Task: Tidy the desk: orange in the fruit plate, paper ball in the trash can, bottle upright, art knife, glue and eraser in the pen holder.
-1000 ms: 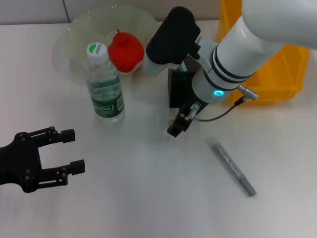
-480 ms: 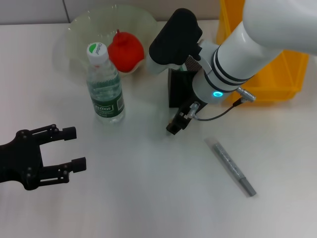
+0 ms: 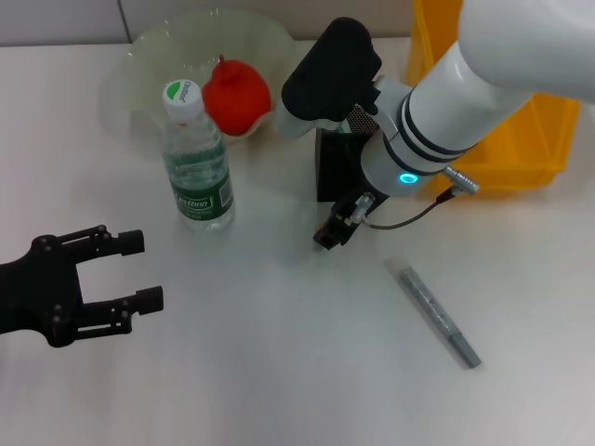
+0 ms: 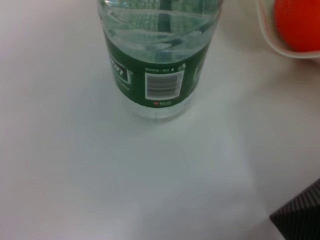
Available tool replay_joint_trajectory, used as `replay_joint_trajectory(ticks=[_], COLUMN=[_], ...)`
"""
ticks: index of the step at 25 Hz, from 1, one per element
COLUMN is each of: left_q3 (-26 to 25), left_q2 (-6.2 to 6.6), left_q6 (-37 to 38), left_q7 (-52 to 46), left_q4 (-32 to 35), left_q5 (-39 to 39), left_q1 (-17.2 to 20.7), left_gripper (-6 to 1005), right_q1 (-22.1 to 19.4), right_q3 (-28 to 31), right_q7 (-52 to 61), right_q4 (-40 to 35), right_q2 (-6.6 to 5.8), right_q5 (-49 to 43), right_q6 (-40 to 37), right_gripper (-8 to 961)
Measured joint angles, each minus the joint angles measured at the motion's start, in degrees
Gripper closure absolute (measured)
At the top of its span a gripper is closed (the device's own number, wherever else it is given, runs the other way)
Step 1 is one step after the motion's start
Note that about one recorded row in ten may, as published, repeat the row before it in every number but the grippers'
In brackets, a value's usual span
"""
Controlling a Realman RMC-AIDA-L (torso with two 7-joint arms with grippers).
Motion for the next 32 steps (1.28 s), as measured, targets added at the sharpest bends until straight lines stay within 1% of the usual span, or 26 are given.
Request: replay_joint_trajectory(ticks=[3,7,10,15,16,17,20,21,22,24,26,27,29,30,31,32], left_q3=[0.0,0.0,0.0,0.0,0.0,0.0,0.0,0.0,0.0,0.0,0.0,0.0,0.0,0.0,0.0,0.0], left_q2=[0.06,0.17,0.21,0.20,0.21,0.21,0.35,0.43,0.43,0.44,0.45,0.45,0.33,0.26,0.19,0.19], left_q6=[-0.1,-0.2,-0.3,-0.6,-0.7,-0.7,-0.7,-0.7,-0.7,-0.7,-0.7,-0.7,-0.7,-0.7,-0.7,-0.7], left_q7=[0.0,0.0,0.0,0.0,0.0,0.0,0.1,0.2,0.2,0.3,0.4,0.4,0.5,0.5,0.5,0.5], left_q4=[0.0,0.0,0.0,0.0,0.0,0.0,0.0,0.0,0.0,0.0,0.0,0.0,0.0,0.0,0.0,0.0], left_q5=[0.0,0.0,0.0,0.0,0.0,0.0,0.0,0.0,0.0,0.0,0.0,0.0,0.0,0.0,0.0,0.0], left_q1=[-0.1,-0.2,-0.2,-0.2,-0.2,-0.2,-0.1,-0.1,-0.1,-0.1,-0.2,-0.2,-0.2,-0.2,-0.2,-0.2], left_gripper=[199,199,199,199,199,199,199,199,199,199,199,199,199,199,199,199], right_q1=[0.0,-0.2,-1.0,-4.1,-5.8,-5.8,-8.5,-10.0,-10.0,-10.9,-11.7,-11.7,-12.0,-12.0,-12.0,-12.0], right_q3=[0.1,0.1,0.5,4.9,7.1,7.1,10.0,11.7,11.7,13.1,14.7,14.7,15.4,15.4,15.3,15.3], right_q7=[-0.3,-0.3,-0.1,0.4,1.2,1.2,2.2,2.9,2.9,3.5,3.7,3.7,3.5,3.5,3.3,3.3], right_q4=[0.1,-1.2,-4.8,-16.2,-21.9,-21.9,-31.2,-37.0,-37.0,-41.1,-43.4,-43.4,-42.0,-42.0,-39.8,-39.8], right_q2=[0.00,-0.01,-0.23,-0.43,-0.46,-0.46,-0.51,-0.50,-0.50,-0.48,-0.47,-0.47,-0.51,-0.51,-0.53,-0.53], right_q5=[0.3,0.6,0.4,-0.4,-1.3,-1.3,-2.7,-4.5,-4.5,-7.3,-11.1,-11.1,-12.4,-12.4,-13.0,-13.0], right_q6=[0.1,-1.4,-4.8,-13.5,-17.3,-17.3,-22.0,-24.4,-24.4,-25.5,-25.2,-25.2,-22.4,-22.4,-19.9,-19.9], right_gripper=[512,512,513,513,512,512,514,515,517,520,520,520,520,521,521,521])
